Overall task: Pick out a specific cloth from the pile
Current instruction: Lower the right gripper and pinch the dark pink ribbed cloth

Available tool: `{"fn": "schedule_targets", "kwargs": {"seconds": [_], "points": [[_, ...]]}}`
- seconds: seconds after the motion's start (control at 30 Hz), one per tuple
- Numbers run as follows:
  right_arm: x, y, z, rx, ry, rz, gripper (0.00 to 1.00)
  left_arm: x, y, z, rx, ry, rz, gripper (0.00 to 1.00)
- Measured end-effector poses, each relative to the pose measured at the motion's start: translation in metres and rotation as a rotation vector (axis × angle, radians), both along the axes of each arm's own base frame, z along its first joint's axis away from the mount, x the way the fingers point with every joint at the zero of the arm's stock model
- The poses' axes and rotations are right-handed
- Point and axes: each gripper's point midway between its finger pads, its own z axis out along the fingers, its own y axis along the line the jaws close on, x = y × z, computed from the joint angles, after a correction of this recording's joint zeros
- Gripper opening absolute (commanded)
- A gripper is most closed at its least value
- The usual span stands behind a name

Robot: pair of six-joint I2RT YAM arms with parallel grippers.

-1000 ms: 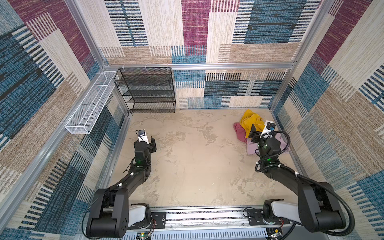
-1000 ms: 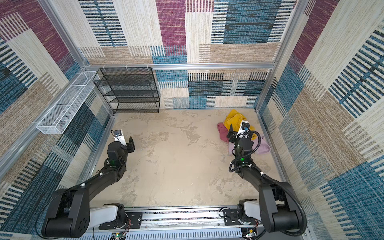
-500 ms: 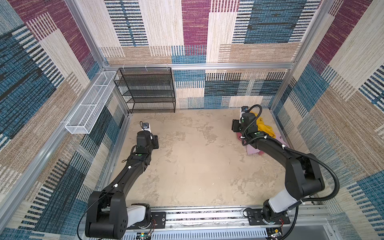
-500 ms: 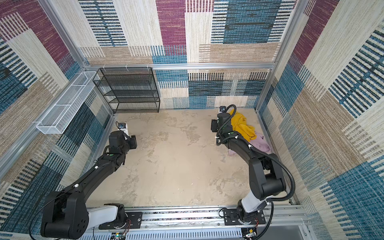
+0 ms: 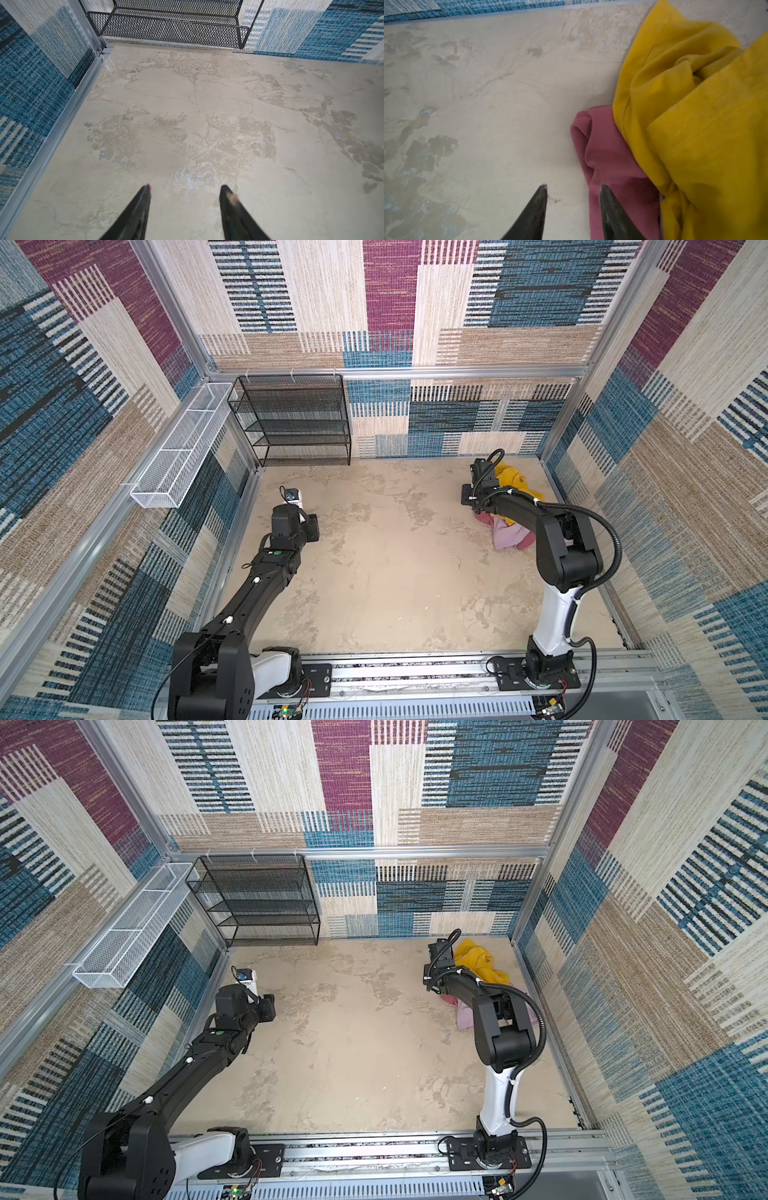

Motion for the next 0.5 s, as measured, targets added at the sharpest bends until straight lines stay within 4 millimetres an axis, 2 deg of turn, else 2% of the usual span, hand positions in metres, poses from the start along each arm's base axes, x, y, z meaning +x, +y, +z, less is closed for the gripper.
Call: {"fn": "schedule_targets", "kwargs": {"seconds": [0.27,0.5], "points": [[0.014,-0.012,-0.019,0.004,0.03,-0.026,0.48,-0.001,-0.003,0.0,-0.009,0.002,-0.015,0.57],[0.031,-0.014,-0.022,-0.017,0.023,-0.037,0.49,-0.001,-0.003,0.001,-0.01,0.001,-0.016,0.57]]}}
